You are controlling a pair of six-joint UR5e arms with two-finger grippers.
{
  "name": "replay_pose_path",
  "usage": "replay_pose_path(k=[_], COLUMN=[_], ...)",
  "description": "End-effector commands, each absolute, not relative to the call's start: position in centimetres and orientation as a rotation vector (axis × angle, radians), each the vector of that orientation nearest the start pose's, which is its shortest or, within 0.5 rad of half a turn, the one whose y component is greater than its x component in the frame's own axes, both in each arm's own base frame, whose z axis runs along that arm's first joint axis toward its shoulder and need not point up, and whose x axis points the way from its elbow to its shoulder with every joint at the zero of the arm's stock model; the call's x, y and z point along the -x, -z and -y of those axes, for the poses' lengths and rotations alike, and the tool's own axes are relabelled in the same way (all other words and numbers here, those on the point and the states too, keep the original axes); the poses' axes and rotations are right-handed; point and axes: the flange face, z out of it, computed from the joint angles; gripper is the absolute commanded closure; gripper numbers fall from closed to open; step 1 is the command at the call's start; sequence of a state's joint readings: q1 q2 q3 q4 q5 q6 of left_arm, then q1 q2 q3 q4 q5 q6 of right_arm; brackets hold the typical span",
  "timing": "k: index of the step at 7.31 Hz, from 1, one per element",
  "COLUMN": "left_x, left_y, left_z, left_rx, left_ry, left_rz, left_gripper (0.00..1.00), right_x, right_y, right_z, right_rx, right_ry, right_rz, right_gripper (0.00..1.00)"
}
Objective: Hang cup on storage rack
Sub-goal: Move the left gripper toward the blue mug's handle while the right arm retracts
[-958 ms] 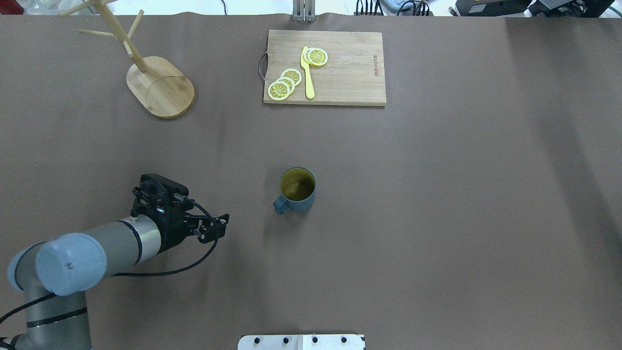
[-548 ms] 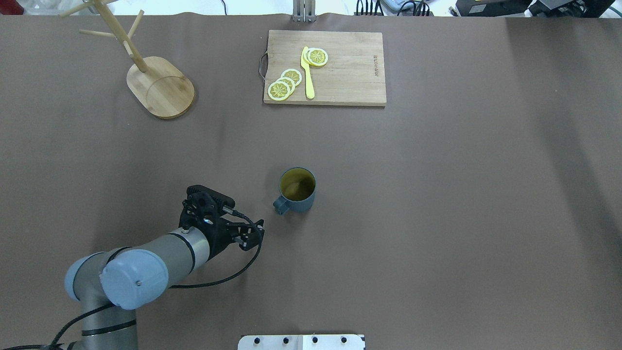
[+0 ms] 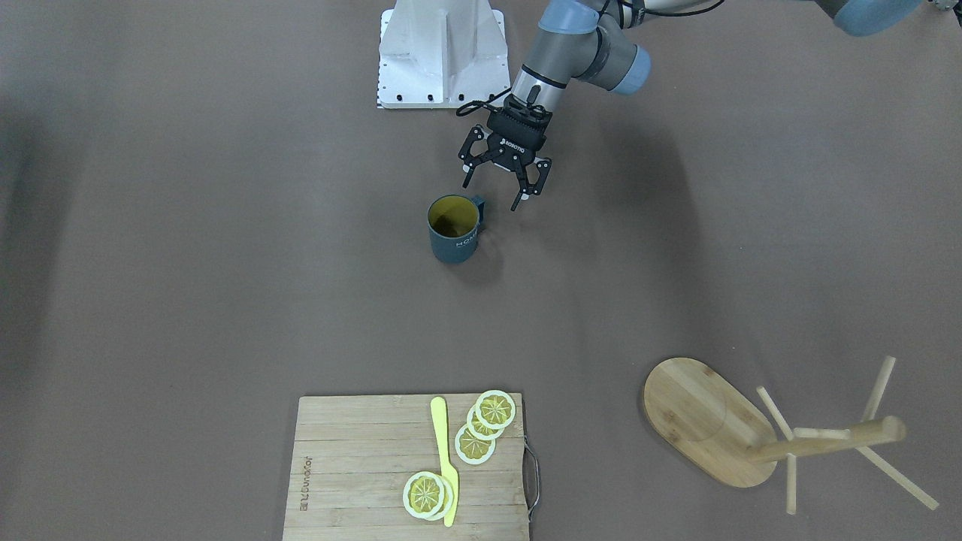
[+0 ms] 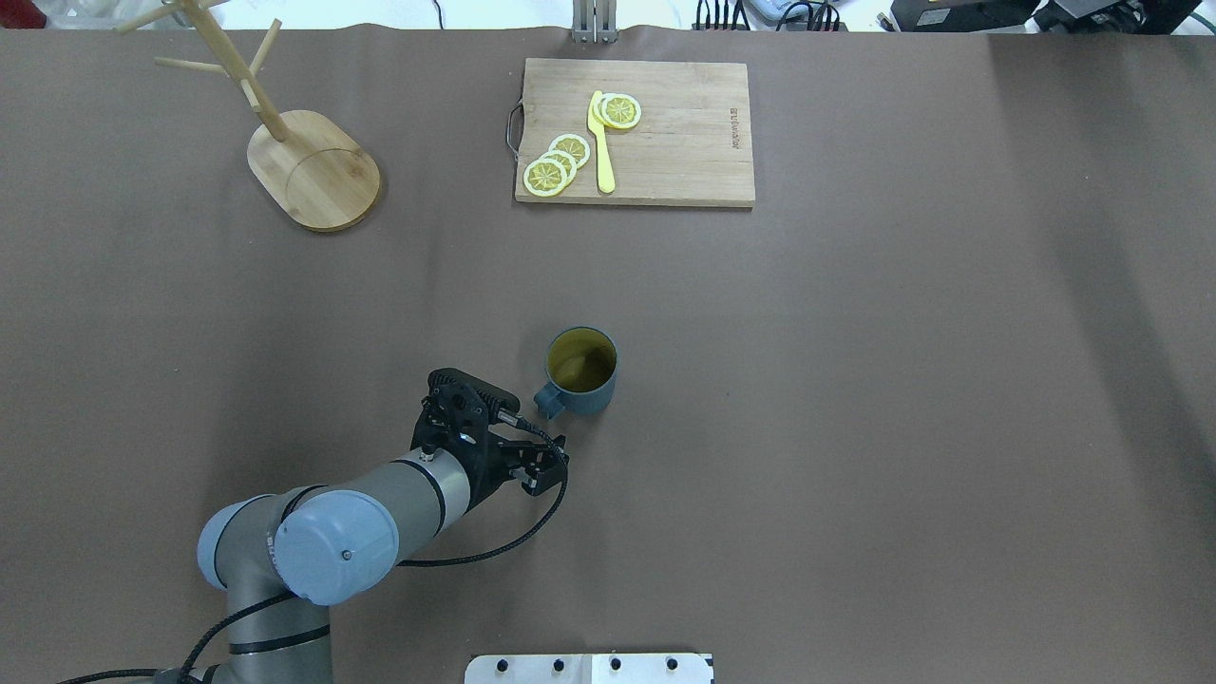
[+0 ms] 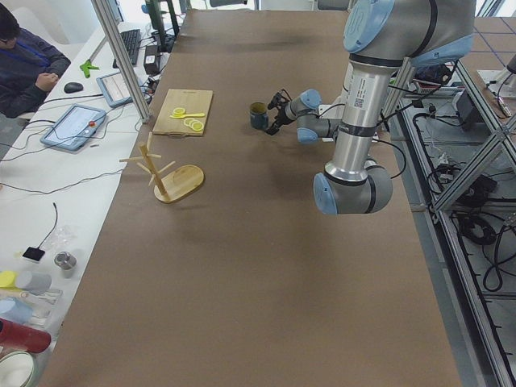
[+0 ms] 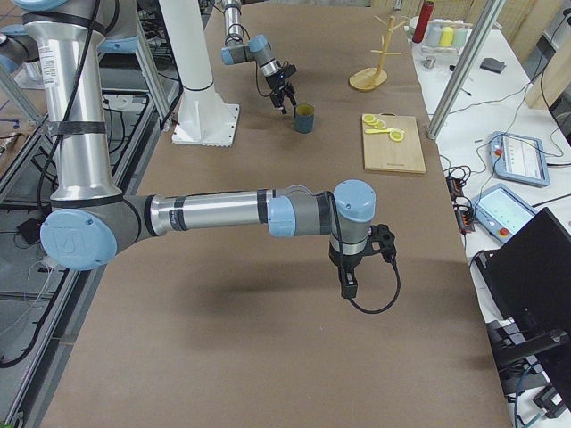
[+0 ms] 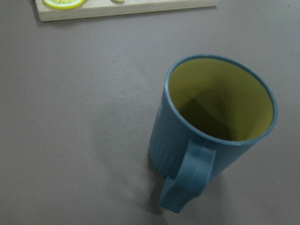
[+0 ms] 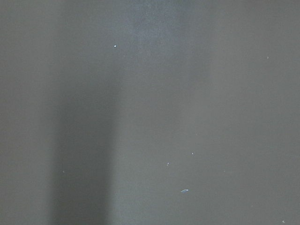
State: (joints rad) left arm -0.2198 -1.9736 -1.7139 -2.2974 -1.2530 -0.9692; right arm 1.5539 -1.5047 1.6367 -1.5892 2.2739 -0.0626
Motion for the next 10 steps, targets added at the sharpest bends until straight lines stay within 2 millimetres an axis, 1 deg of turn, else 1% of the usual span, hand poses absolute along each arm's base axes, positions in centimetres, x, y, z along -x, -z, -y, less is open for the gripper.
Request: replay_pose_path(k=[1,2,3,5,6,7,8,9,10], left_x=[-56.7,-56.3,-55.9,-55.5,-55.7,-55.2,-54.7,-54.5,-54.2], left_y=[-28.5,-28.5,-28.7,-28.7,-28.8,-28.8,-28.9,-29.2,-29.3], left_z=[30.3,31.2,32.3,33.4,33.5,34.3,35.2,35.7,36.3], left_rx=[-0.76,-0.766,-0.773,-0.781,-0.781,-0.786,-0.793,-0.786,-0.766], left_ry=[-0.118,-0.105,-0.092,-0.076,-0.076,-0.065,-0.052,-0.053,-0.061], left_rz=[-1.035,-1.026,-1.015,-1.005,-1.001,-0.997,-0.989,-0.988,-0.997], left_gripper=[0.08,0.11,0.12,0.13,0.13,0.15,0.2,0.31,0.47], right_x=[-6.0,-6.0,-6.0,-5.9,-5.9,-5.9,-6.0,-5.9,-5.9], right_y=[-59.7,-59.7,-59.7,-59.5,-59.6,-59.6,-59.5,-59.4,-59.4], right_z=[52.8,52.8,52.8,53.0,53.1,53.1,53.1,53.1,53.0], right_rx=[-0.129,-0.129,-0.129,-0.131,-0.13,-0.13,-0.132,-0.134,-0.132], right_ry=[0.116,0.116,0.116,0.119,0.118,0.118,0.117,0.119,0.117], right_rz=[0.699,0.699,0.699,0.699,0.698,0.699,0.699,0.699,0.7], right_gripper=[0.0,0.0,0.0,0.0,0.0,0.0,0.0,0.0,0.0])
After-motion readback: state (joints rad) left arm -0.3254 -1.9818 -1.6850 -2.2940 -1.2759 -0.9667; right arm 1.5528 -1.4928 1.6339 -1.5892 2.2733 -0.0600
